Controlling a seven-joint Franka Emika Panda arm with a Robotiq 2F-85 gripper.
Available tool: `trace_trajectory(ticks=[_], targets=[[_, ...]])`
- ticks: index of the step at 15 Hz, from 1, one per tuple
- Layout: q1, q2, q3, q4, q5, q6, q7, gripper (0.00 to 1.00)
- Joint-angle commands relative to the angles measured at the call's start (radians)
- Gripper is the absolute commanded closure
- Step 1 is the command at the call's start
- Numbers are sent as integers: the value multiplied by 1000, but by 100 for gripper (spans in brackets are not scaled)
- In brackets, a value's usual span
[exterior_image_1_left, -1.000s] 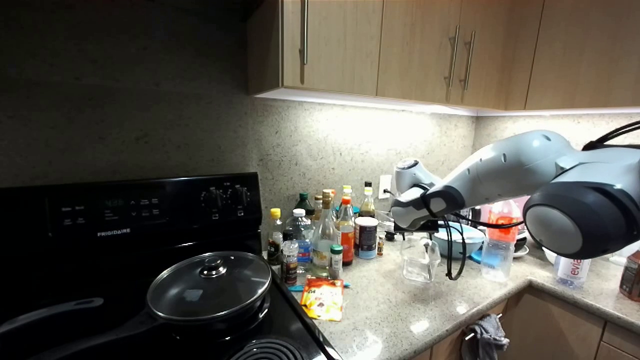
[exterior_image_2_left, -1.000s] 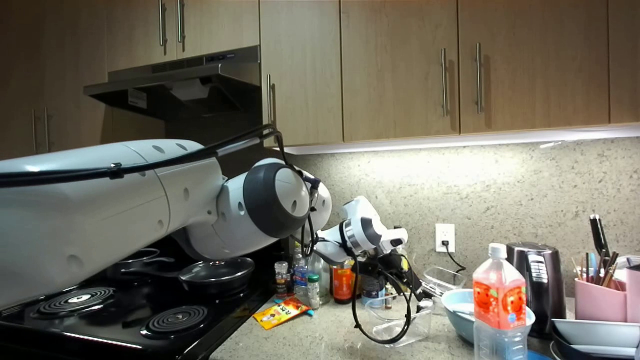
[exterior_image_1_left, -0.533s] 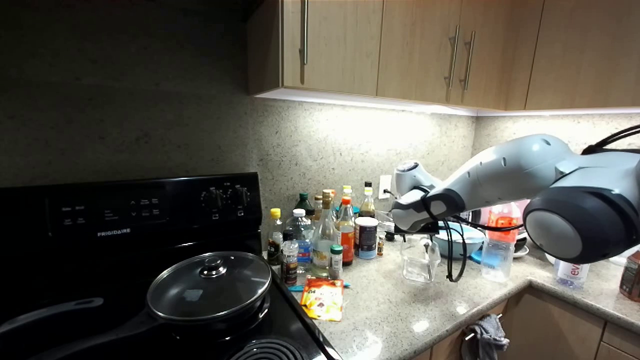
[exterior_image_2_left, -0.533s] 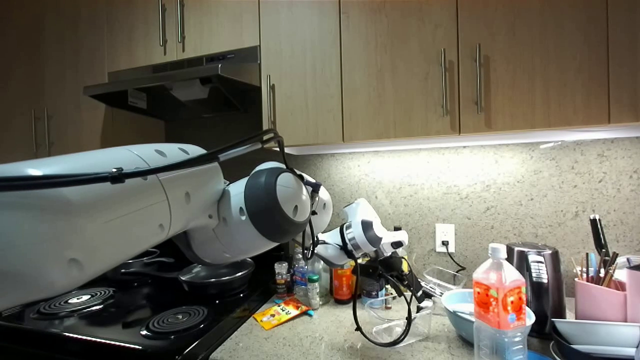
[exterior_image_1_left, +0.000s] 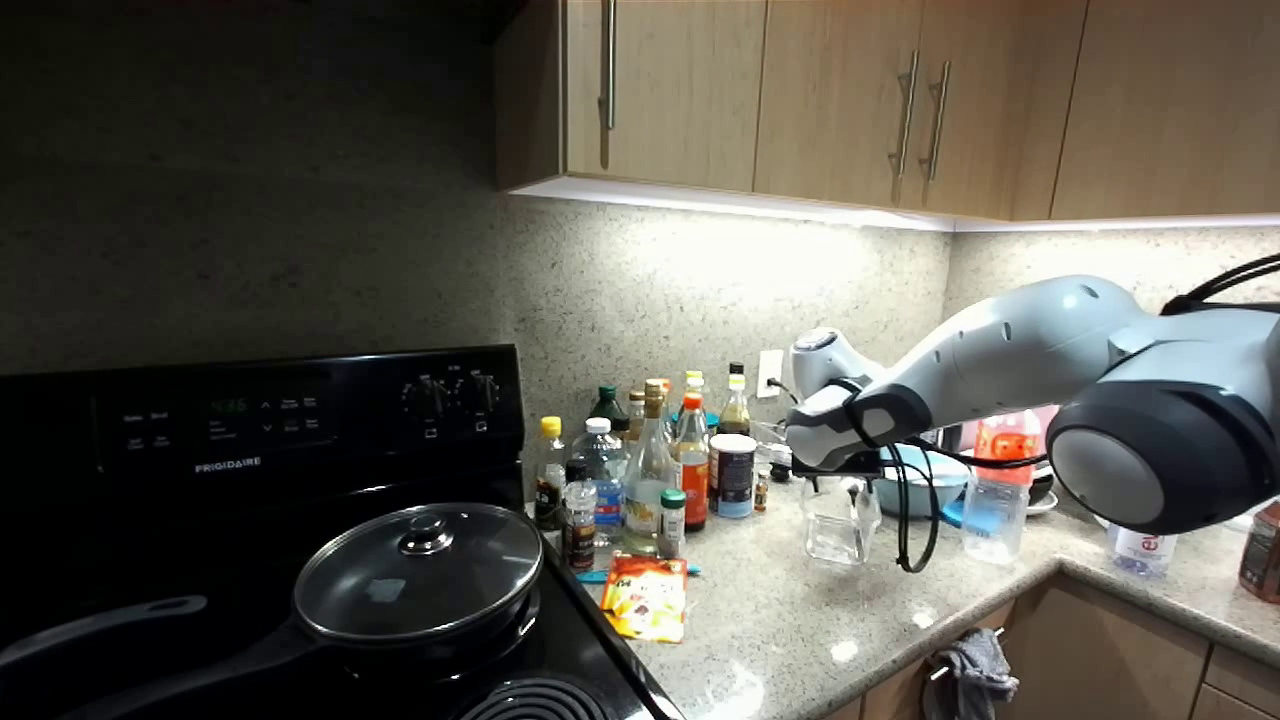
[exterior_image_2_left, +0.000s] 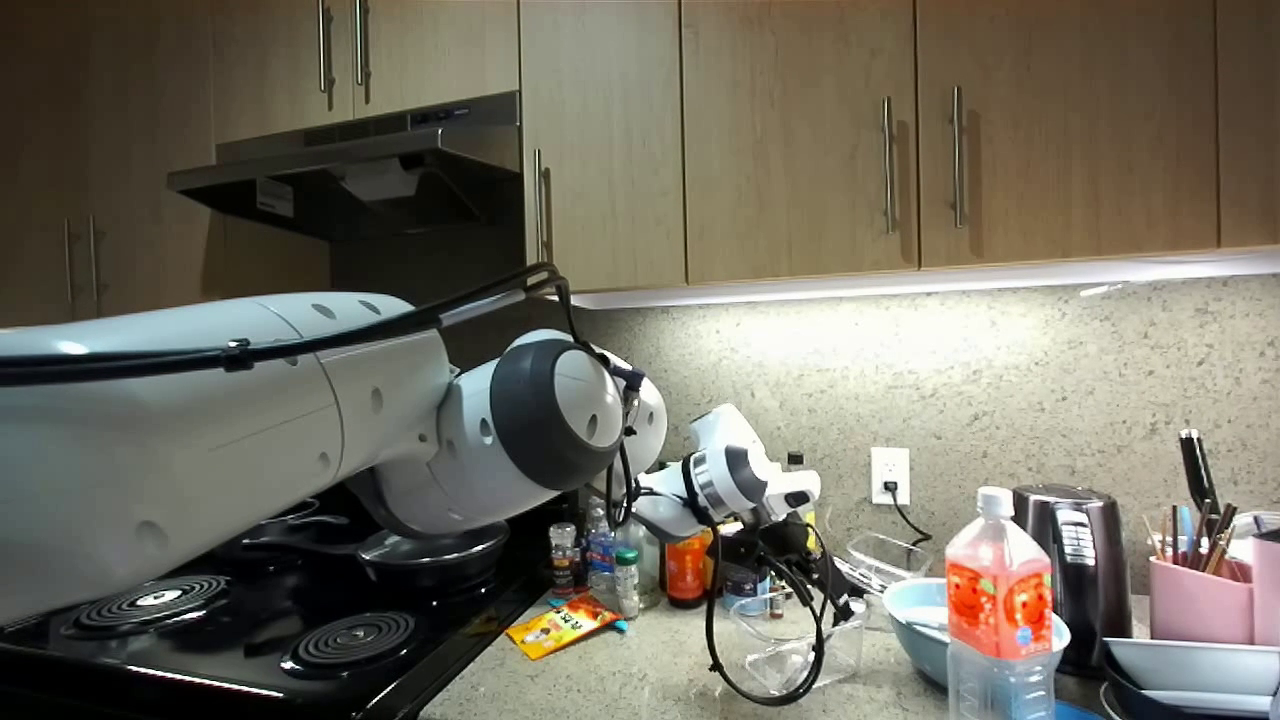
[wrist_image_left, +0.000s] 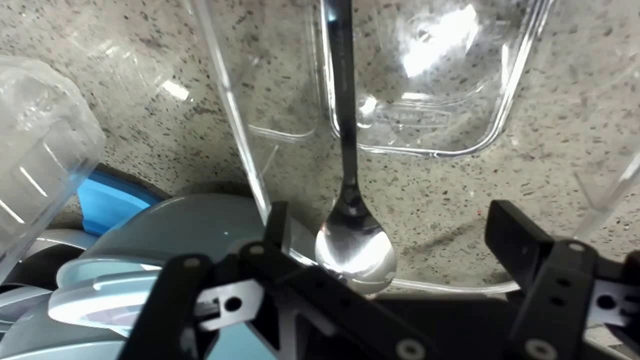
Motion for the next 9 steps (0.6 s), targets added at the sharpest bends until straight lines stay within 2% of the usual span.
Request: trace_trajectory(ticks=[1,3,4,9], targets=[[-17,5,18,10,21,-19,-6,0],[-51,21,61,26,40,29,-76,0],[-16,6,27,1,10,5,-14,0],[-17,7,29,1,9,7,-16,0]])
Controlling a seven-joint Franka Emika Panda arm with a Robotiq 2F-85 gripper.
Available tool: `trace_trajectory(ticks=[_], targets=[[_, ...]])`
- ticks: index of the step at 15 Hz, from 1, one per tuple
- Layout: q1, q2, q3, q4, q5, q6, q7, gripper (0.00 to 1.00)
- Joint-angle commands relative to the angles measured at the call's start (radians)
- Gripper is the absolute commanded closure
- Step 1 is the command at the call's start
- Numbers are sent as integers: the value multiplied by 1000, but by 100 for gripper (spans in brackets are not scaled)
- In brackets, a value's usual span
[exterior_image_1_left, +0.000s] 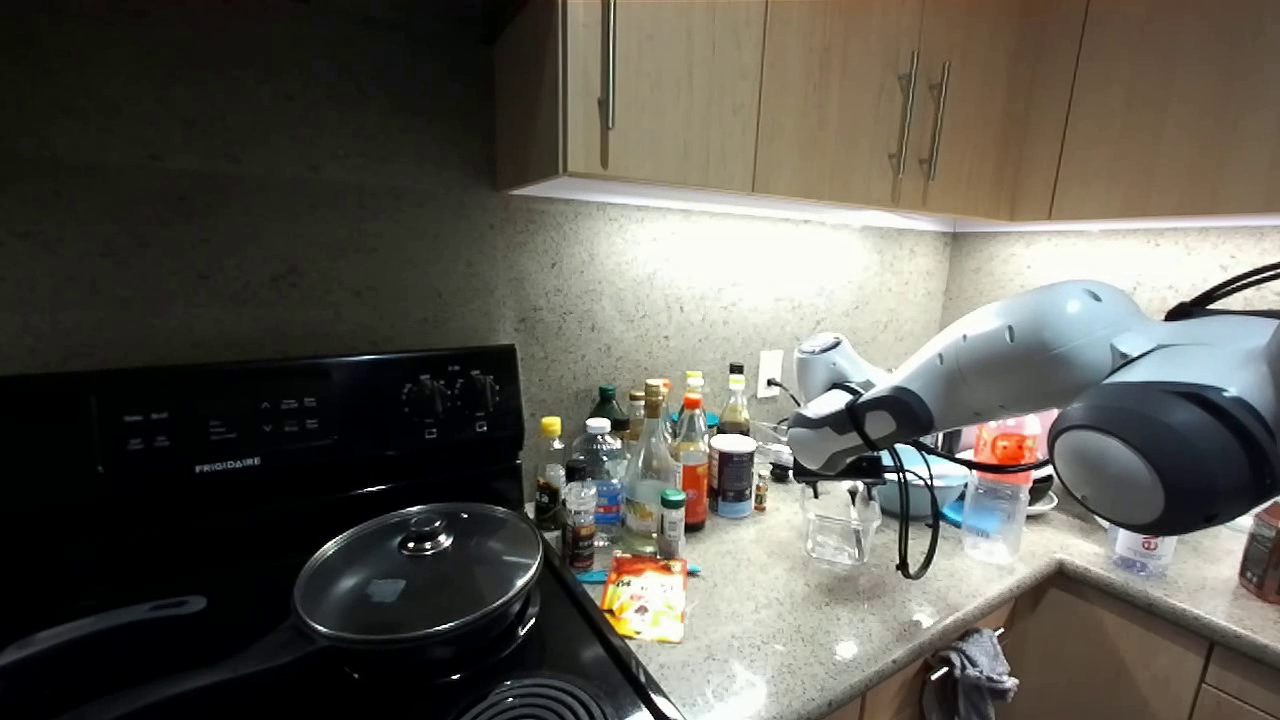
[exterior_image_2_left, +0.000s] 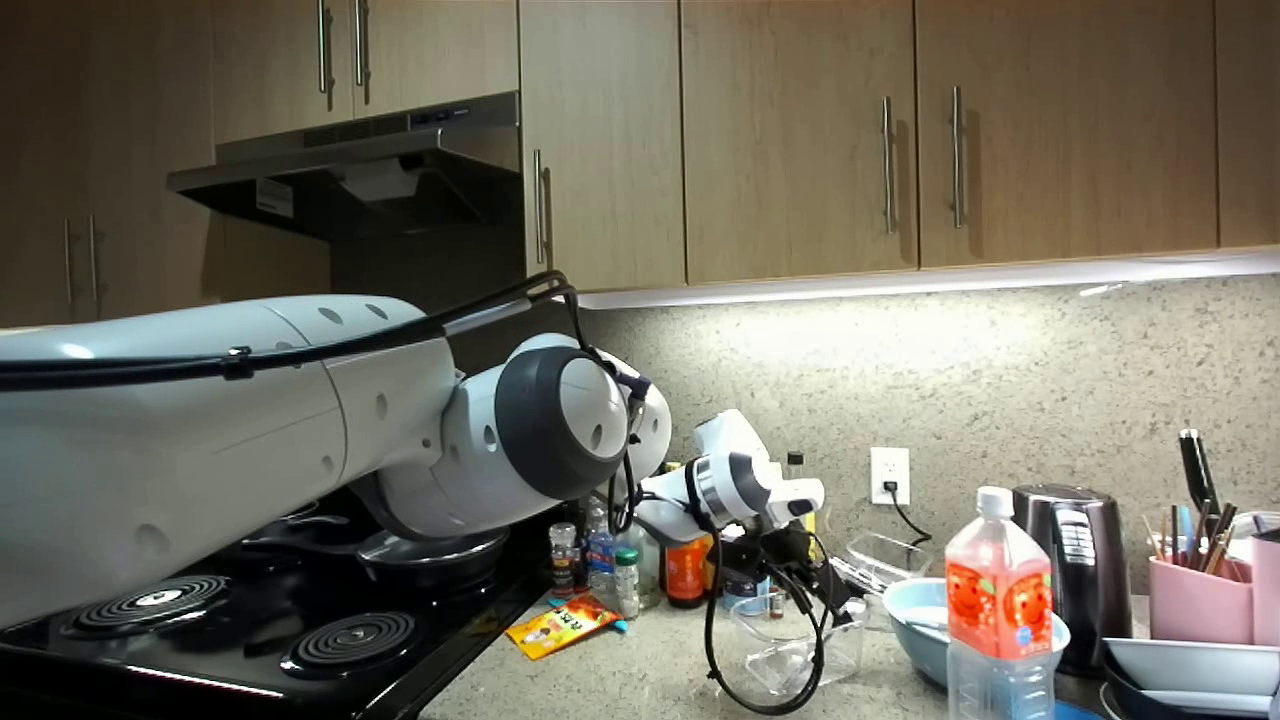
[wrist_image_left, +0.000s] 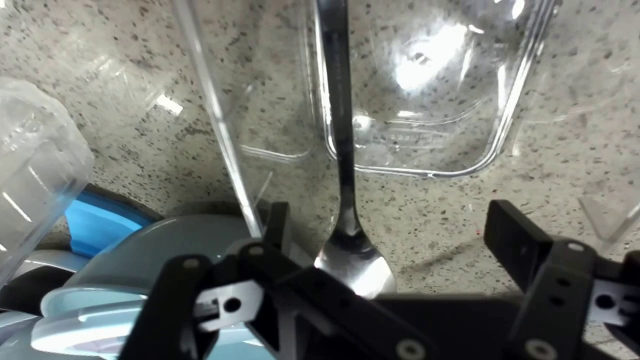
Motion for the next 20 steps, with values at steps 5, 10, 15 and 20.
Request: trace_trajectory(ticks=[5,10,15,20], targets=[[-3,-2,8,-1,5,-1,-9,0],[-50,15,72,38,47,-64,-54,0],[-111,36,134,118,94,-247,-23,0],[-140,54,159,171,126,-319,3,25]])
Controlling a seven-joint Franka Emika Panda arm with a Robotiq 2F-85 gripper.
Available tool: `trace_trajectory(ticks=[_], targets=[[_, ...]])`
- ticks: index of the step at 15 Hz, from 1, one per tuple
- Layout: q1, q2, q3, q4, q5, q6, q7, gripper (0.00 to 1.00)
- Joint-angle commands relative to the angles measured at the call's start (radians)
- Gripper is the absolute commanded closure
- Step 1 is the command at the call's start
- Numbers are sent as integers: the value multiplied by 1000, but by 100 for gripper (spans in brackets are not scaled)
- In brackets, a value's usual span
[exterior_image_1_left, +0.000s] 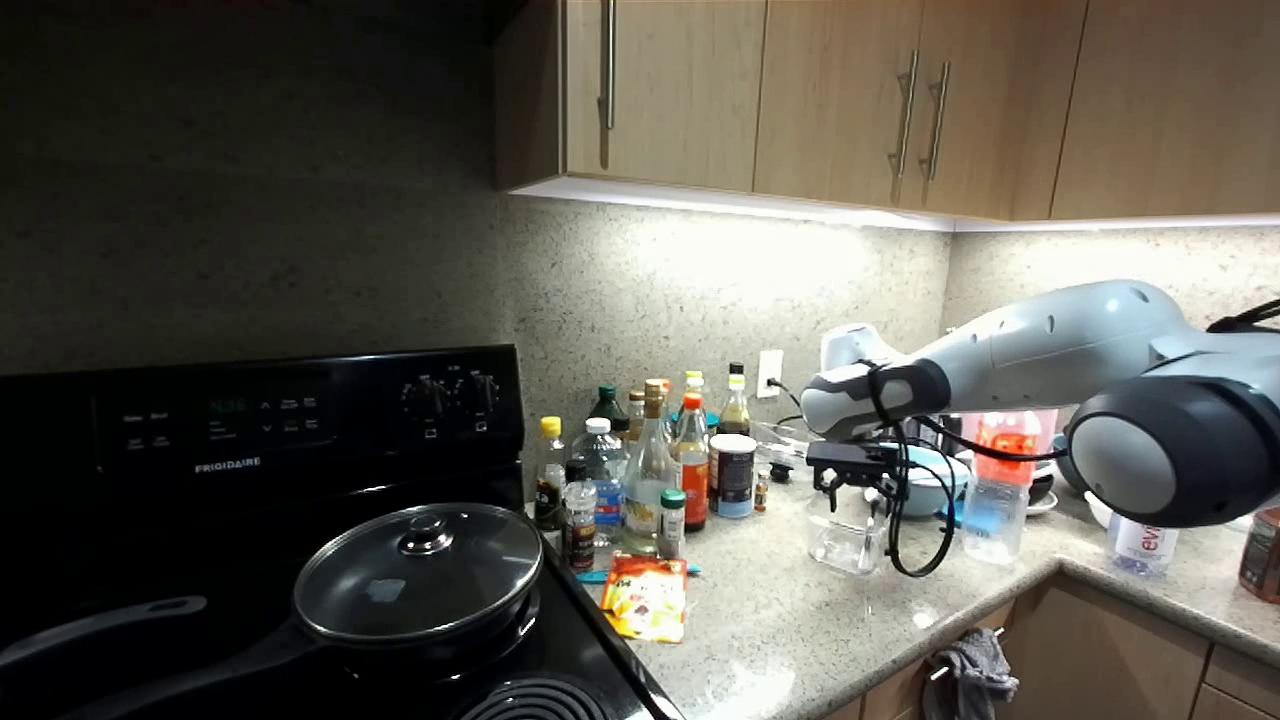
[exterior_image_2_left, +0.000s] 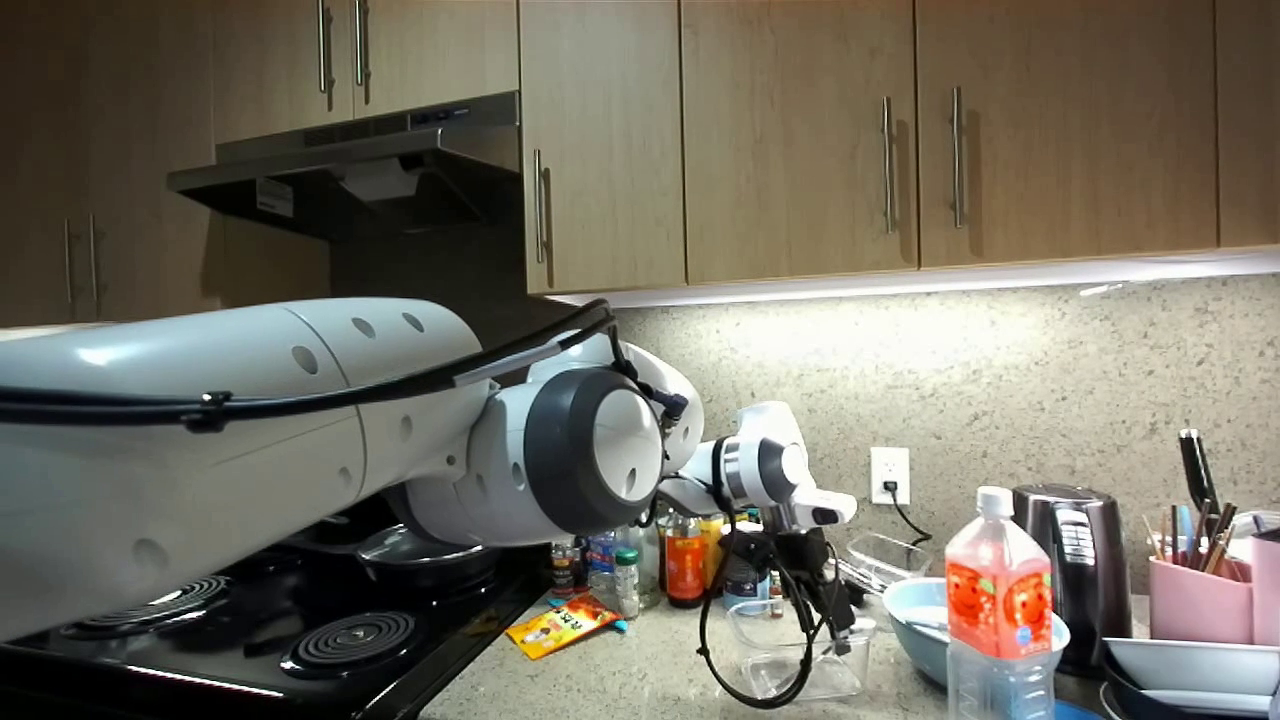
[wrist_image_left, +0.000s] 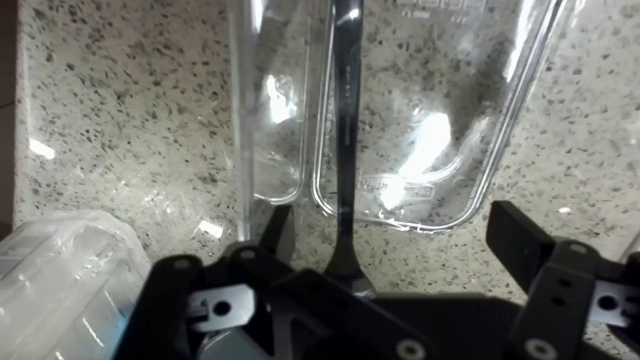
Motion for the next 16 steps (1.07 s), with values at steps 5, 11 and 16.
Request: trace_trajectory(ticks=[5,11,16], targets=[[-23,48,29,79,40,-41,15,52],[-23,51,49,95,40,-37,11,92],[10,65,-5,110,-17,36,57,98]])
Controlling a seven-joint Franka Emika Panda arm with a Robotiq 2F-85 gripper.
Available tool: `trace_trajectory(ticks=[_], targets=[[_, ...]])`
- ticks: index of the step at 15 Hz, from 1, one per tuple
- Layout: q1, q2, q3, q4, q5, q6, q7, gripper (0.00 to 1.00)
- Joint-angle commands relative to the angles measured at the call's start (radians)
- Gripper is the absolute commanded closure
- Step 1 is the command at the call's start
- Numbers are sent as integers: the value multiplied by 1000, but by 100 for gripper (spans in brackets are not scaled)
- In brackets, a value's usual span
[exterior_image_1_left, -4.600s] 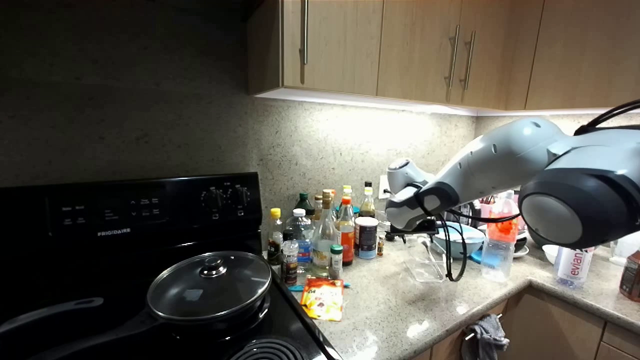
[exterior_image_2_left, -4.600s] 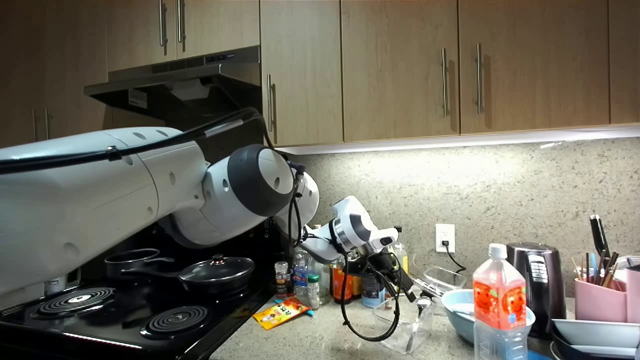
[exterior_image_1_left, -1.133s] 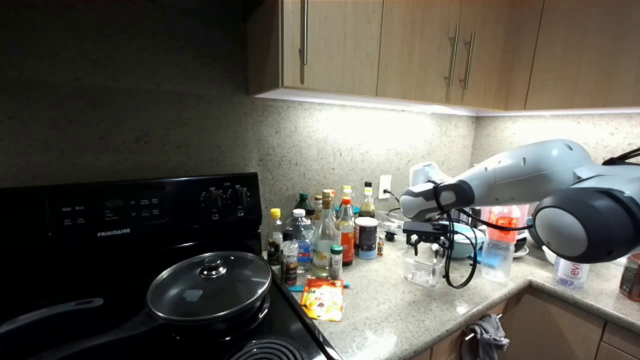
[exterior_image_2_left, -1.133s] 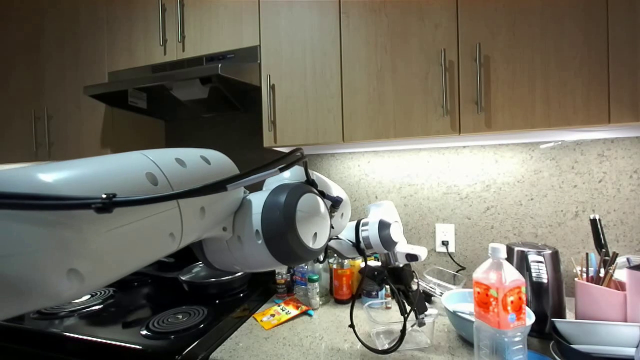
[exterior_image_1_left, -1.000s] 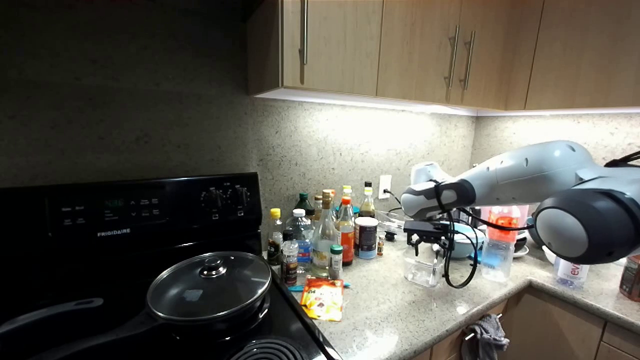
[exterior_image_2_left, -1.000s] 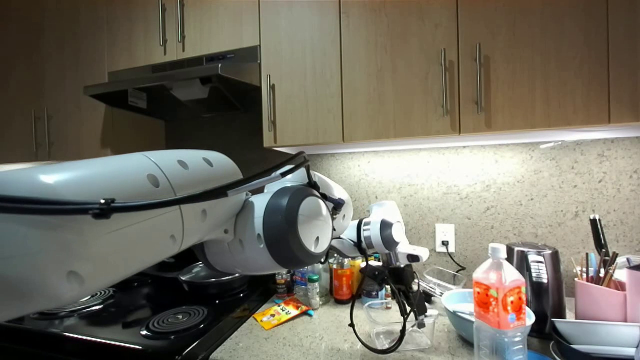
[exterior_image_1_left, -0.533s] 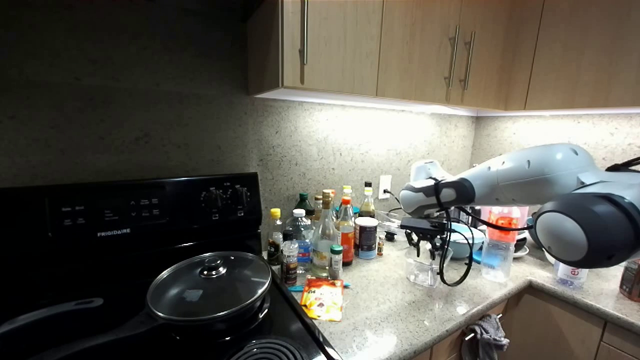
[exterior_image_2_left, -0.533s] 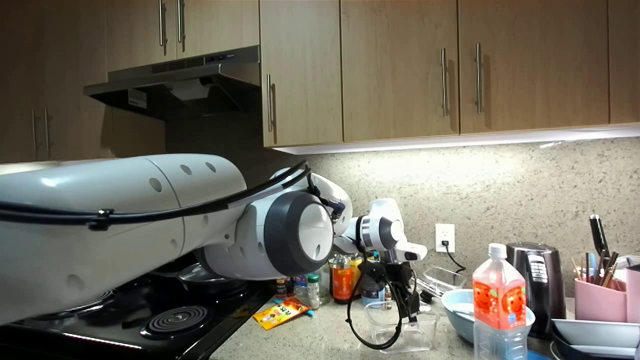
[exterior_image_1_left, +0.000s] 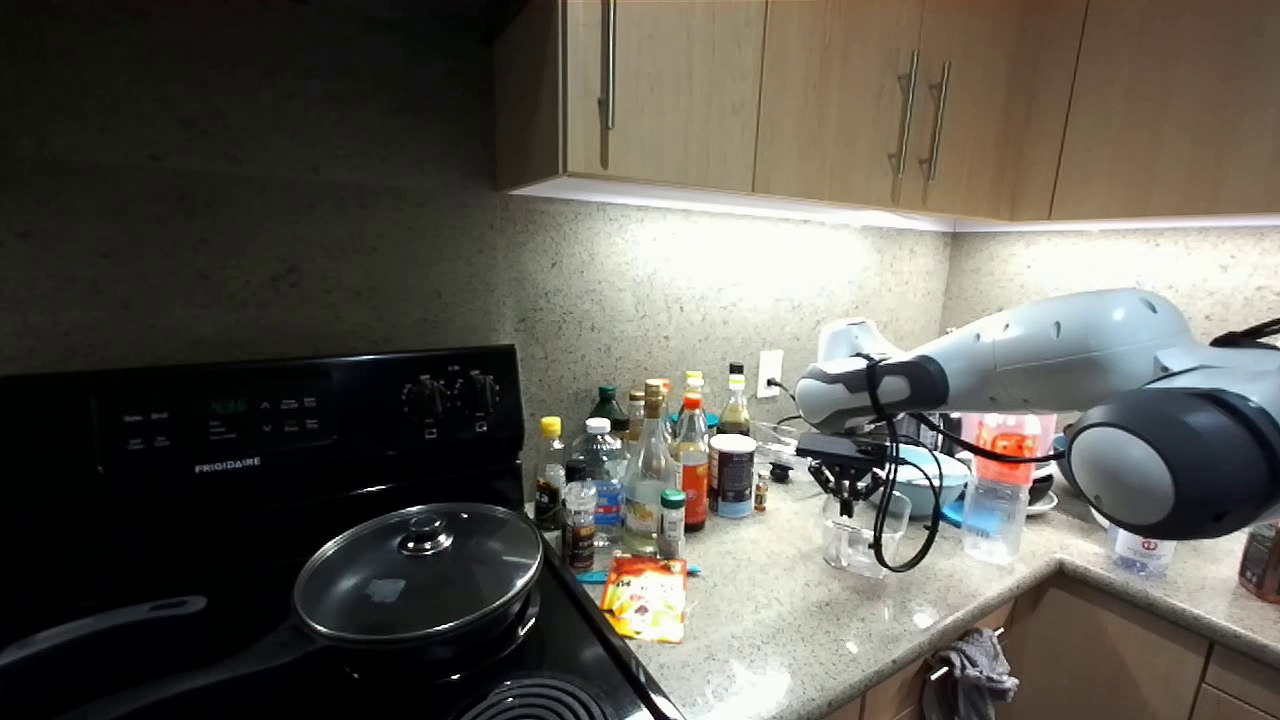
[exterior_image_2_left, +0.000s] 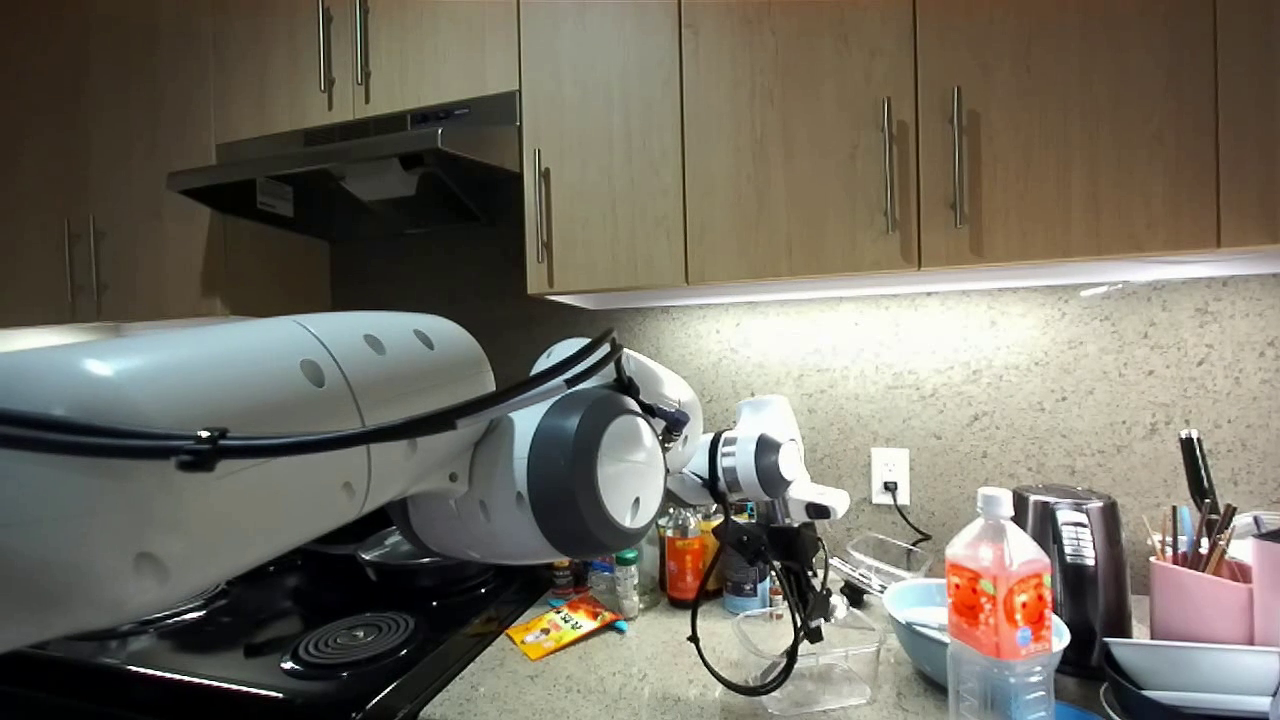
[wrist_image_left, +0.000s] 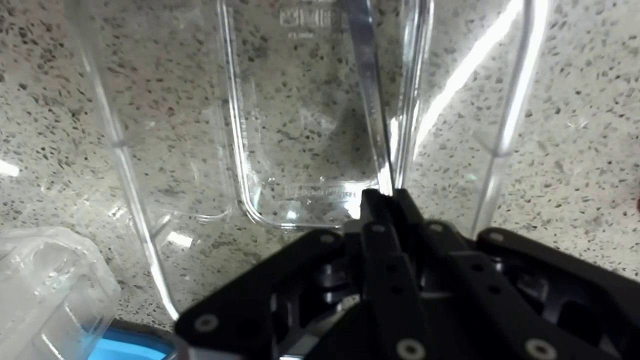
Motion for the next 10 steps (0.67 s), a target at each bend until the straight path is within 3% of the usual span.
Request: trace_trajectory(ticks=[1,6,10], targets=[[41,34,-70,30,-70,106,55,98],[134,12,-169,24,-168,280,101,99],[200,26,-287,54,-247,397,206,99]])
